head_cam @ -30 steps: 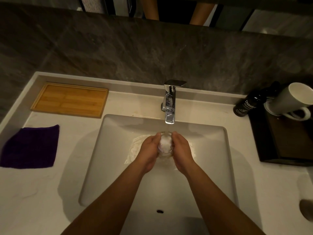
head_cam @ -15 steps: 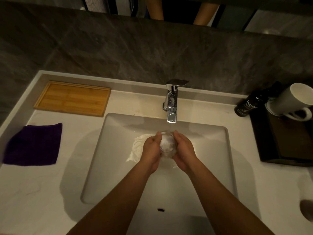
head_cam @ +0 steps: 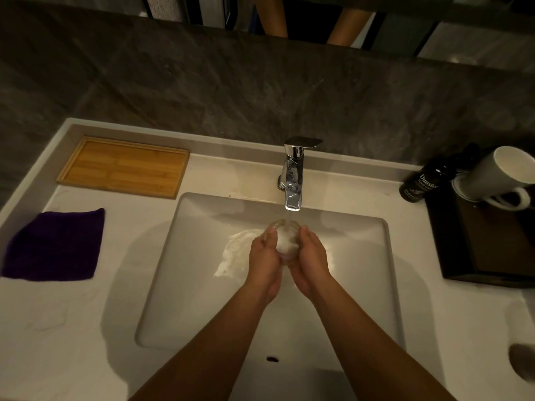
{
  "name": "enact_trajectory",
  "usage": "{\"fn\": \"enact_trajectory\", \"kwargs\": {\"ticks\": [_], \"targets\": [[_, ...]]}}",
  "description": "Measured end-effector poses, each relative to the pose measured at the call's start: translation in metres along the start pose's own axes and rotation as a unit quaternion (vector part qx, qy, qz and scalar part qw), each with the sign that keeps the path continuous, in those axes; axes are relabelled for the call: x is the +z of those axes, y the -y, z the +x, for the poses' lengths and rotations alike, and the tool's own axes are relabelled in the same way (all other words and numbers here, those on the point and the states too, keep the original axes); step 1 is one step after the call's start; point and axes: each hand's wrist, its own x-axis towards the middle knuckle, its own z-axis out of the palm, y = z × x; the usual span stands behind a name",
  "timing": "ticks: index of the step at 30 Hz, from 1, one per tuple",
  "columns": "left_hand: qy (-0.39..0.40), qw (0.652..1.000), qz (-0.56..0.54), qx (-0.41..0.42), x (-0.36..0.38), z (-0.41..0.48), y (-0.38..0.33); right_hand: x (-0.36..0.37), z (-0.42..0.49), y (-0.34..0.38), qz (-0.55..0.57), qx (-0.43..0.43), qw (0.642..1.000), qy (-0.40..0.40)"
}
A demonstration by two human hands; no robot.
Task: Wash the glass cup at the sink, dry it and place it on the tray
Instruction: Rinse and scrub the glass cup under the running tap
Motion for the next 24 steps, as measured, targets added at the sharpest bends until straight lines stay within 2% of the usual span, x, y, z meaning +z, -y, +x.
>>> {"fn": "enact_trajectory", "kwargs": {"ticks": [5, 9, 11, 17, 21, 24], "targets": [[0.049, 0.992, 0.116, -0.021, -0.015, 0.013, -0.021, -0.006, 0.003, 0.009, -0.049, -0.029, 0.998, 0.020], [0.009, 0.999, 0.050, 0.007, -0.004, 0.006, -0.010, 0.000, -0.001, 0.005, 0.012, 0.036, 0.999, 0.002], [0.000, 1.000, 0.022, -0.006, -0.002, 0.003, -0.004, 0.001, -0.002, 0.002, 0.006, 0.027, 1.000, -0.003], [0.023, 0.993, 0.109, -0.041, -0.013, 0.020, -0.019, -0.007, 0.007, 0.010, -0.071, -0.053, 0.996, 0.025], [0.002, 0.999, 0.036, 0.001, -0.006, 0.009, -0.006, -0.002, 0.002, 0.008, -0.016, -0.019, 1.000, -0.006], [-0.009, 1.000, 0.006, -0.005, -0.007, 0.004, 0.001, -0.002, 0.002, 0.002, -0.037, -0.035, 0.999, -0.018]]}}
